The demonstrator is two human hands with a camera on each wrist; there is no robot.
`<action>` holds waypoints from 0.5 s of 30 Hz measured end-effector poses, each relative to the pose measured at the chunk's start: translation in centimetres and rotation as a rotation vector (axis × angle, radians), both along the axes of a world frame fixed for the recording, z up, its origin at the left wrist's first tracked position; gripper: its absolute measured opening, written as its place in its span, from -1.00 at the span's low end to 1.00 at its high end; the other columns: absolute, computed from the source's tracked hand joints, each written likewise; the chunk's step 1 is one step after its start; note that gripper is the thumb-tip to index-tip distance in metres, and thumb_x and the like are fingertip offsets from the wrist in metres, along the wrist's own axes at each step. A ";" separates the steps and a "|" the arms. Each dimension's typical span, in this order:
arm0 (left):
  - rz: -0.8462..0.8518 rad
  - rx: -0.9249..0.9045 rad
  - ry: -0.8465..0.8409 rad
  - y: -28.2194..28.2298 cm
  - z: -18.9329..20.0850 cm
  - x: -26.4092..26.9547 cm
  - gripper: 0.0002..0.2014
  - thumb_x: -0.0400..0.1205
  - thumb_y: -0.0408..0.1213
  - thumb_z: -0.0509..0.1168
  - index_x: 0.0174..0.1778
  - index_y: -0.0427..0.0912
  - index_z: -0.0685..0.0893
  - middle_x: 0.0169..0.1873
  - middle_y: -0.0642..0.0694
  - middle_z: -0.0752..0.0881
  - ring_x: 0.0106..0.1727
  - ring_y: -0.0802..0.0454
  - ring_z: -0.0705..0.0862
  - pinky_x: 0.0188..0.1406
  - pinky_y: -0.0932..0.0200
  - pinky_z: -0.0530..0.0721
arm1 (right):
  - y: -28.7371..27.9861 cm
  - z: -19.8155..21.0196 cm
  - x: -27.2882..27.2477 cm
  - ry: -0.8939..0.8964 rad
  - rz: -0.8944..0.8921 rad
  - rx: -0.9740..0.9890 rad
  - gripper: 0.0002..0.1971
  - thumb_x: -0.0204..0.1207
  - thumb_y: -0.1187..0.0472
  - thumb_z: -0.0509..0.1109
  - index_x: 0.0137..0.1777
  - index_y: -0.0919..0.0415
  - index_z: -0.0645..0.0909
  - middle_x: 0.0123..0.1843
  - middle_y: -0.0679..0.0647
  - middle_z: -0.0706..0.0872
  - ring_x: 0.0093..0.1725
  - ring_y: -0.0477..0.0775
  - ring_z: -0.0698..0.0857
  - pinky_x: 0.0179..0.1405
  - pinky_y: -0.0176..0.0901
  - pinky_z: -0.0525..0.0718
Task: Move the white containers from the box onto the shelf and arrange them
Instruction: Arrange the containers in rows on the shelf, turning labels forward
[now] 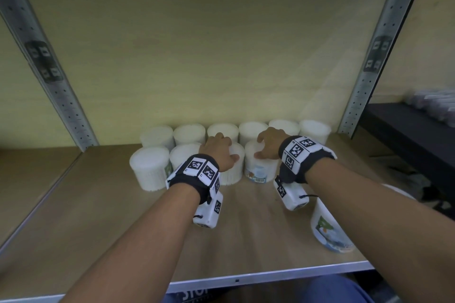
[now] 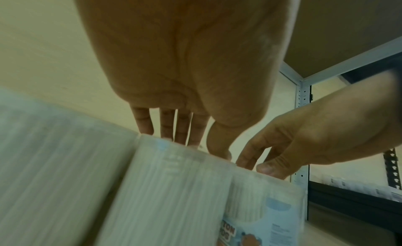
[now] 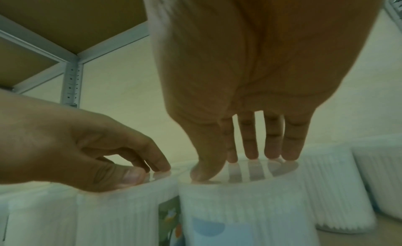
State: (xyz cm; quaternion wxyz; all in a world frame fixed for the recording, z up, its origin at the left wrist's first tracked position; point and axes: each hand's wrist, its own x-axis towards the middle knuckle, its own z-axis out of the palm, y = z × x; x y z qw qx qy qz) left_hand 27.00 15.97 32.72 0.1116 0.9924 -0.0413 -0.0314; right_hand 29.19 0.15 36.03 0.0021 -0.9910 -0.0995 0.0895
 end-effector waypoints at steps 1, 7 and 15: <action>0.000 0.002 0.000 0.0 0.0 0.0 -0.46 0.65 0.01 0.22 0.51 -0.16 0.39 0.45 -0.16 0.39 0.49 -0.17 0.36 0.36 -0.11 0.46 | -0.1 0.0 0.0 0.013 0.009 0.011 -0.43 0.59 -0.02 0.33 0.52 0.25 0.42 0.51 0.19 0.47 0.46 0.20 0.51 0.45 -0.04 0.48; -0.003 0.001 0.001 0.0 0.1 -0.1 -0.46 0.66 0.01 0.21 0.51 -0.15 0.39 0.46 -0.15 0.38 0.50 -0.16 0.35 0.37 -0.10 0.44 | -0.5 -0.2 0.6 0.110 0.054 0.092 -0.42 0.54 0.30 0.36 0.56 0.03 0.38 0.57 0.10 0.41 0.50 0.14 0.48 0.41 -0.12 0.48; -0.007 0.008 -0.001 0.0 0.0 0.0 -0.45 0.65 0.02 0.22 0.52 -0.15 0.39 0.45 -0.16 0.39 0.49 -0.17 0.36 0.36 -0.11 0.45 | -0.1 -0.1 0.7 0.013 -0.024 -0.025 -0.46 0.61 -0.02 0.26 0.54 0.20 0.39 0.52 0.22 0.42 0.46 0.25 0.47 0.44 -0.03 0.44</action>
